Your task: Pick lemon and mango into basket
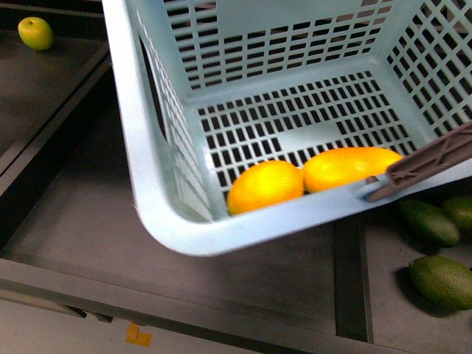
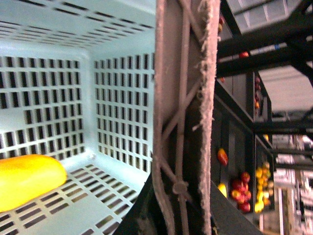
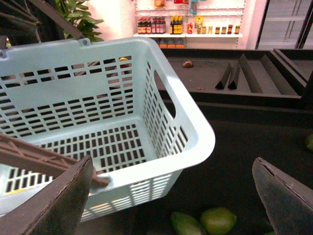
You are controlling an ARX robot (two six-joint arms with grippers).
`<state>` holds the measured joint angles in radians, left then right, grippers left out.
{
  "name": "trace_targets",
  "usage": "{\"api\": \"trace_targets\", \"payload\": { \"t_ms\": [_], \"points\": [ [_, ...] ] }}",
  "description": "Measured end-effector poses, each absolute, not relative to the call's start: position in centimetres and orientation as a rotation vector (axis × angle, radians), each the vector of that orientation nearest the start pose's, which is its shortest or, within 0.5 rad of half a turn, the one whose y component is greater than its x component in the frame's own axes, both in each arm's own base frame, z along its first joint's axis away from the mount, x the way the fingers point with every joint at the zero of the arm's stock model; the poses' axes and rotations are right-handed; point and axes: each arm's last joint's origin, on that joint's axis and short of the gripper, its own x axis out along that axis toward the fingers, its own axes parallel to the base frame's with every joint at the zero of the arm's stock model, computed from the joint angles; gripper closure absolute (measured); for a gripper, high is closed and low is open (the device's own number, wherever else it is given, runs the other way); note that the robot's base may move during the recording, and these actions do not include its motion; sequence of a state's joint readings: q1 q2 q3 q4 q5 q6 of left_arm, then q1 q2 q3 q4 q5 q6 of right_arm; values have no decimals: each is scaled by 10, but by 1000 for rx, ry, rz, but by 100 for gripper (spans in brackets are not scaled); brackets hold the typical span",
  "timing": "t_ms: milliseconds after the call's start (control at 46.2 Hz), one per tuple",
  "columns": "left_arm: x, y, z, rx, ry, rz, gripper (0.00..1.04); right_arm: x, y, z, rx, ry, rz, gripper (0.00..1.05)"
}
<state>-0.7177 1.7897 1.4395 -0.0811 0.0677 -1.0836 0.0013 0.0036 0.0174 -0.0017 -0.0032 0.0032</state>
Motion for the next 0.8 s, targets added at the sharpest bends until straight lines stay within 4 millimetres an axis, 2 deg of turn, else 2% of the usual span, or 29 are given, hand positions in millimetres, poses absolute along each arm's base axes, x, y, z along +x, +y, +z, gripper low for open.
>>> {"api": "trace_targets", "payload": {
  "t_ms": [108, 151, 216, 325, 476, 563, 649, 801],
  "points": [
    [312, -280, 290, -995, 676, -187, 99, 97, 0, 169, 3, -12, 2, 9],
    [315, -281, 286, -1079, 591, -53, 99, 97, 0, 169, 3, -12, 2, 9],
    [324, -279, 282, -1148, 520, 51, 99, 97, 0, 169, 3, -13, 2, 9],
    [344, -270, 275, -1184, 452, 145, 99, 97, 0, 169, 3, -13, 0, 9],
    [384, -255, 254, -1211, 425, 257, 99, 97, 0, 169, 3, -13, 1, 9],
    [404, -254, 241, -1233, 425, 306, 99, 97, 0, 169, 3, -13, 2, 9],
    [432, -260, 226, -1277, 439, 347, 99, 97, 0, 169, 3, -13, 1, 9],
    [465, -276, 210, -1340, 467, 354, 99, 97, 0, 169, 3, -13, 1, 9]
  ]
}}
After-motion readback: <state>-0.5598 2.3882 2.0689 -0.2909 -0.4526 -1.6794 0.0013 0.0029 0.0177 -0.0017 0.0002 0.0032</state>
